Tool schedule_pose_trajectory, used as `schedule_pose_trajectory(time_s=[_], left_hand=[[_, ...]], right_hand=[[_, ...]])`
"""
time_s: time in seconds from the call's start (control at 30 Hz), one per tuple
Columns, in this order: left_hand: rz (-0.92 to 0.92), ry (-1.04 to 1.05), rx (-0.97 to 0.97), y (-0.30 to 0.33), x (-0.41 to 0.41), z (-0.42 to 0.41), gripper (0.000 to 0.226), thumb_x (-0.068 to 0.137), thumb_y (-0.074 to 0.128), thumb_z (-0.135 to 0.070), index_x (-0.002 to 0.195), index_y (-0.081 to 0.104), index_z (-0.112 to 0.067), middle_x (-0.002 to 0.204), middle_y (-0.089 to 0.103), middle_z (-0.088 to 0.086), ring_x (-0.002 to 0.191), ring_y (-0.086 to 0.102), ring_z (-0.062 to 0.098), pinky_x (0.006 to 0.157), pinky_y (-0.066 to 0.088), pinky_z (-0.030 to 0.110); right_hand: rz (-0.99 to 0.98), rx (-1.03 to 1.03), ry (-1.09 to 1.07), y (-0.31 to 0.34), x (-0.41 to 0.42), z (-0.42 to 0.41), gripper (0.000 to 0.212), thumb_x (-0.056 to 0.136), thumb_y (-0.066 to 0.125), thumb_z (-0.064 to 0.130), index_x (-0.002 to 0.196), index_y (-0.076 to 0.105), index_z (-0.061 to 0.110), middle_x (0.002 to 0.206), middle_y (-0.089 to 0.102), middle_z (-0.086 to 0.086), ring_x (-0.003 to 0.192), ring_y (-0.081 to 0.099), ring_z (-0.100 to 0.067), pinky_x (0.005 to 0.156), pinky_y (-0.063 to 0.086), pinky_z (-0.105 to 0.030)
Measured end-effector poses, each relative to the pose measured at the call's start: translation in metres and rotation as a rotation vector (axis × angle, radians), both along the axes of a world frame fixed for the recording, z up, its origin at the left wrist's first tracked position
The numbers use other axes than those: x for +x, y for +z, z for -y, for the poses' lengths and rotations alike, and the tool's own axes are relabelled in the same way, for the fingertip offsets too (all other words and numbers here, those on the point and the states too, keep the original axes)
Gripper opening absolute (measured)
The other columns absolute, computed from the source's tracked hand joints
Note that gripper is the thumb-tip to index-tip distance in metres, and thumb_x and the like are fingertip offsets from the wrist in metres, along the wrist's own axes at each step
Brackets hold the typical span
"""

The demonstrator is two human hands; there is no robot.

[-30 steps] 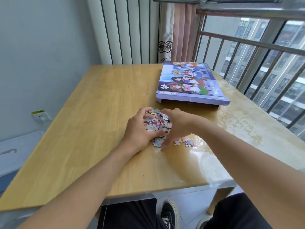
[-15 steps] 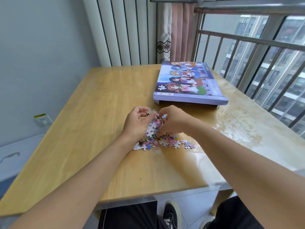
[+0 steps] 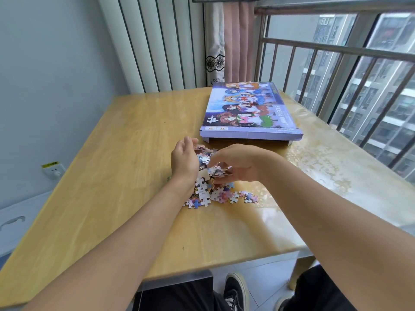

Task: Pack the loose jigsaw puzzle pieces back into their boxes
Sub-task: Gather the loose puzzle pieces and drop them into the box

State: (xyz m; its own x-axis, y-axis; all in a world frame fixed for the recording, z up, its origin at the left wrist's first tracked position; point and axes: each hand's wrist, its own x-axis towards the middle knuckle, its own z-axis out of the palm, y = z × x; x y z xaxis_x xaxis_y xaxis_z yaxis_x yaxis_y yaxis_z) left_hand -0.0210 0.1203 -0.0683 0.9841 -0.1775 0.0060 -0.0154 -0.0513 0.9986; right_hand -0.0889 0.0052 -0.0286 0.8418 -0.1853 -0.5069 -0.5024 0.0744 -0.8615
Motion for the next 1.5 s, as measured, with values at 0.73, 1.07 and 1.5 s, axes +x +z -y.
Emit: schedule_pose_trajectory(time_s=[0.73, 1.07, 1.5], left_hand=[[-0.005, -0.071, -0.343, 0.009, -0.005, 0.01, 0.058, 0.108, 0.019, -0.047, 0.106, 0.064, -0.01, 0.102, 0.075, 0.012, 0.104, 0.069, 0.022, 0.093, 0.047, 0.028], [0.045, -0.161, -0.363, 0.02, -0.007, 0.01, 0.036, 0.108, 0.032, -0.036, 0.11, 0.058, -0.012, 0.108, 0.071, 0.013, 0.104, 0.07, 0.022, 0.094, 0.054, 0.033], [0.736, -0.307, 0.759, 0.038, 0.074, 0.045, 0.02, 0.093, 0.055, -0.017, 0.098, 0.073, -0.021, 0.093, 0.071, 0.003, 0.083, 0.059, 0.025, 0.068, 0.05, 0.039]], right_hand=[[0.109, 0.254, -0.212, -0.009, 0.001, -0.004, 0.042, 0.085, 0.073, 0.0, 0.124, 0.058, 0.001, 0.14, 0.052, -0.016, 0.106, 0.066, -0.03, 0.085, 0.061, -0.042], [0.072, 0.277, -0.228, -0.006, -0.006, 0.0, 0.039, 0.085, 0.073, -0.004, 0.122, 0.062, -0.005, 0.132, 0.058, -0.022, 0.083, 0.072, -0.024, 0.064, 0.062, -0.031], [0.023, 0.349, -0.443, -0.001, -0.04, 0.052, 0.039, 0.079, 0.077, -0.01, 0.111, 0.057, 0.003, 0.131, 0.041, -0.018, 0.112, 0.062, -0.038, 0.066, 0.062, -0.034]])
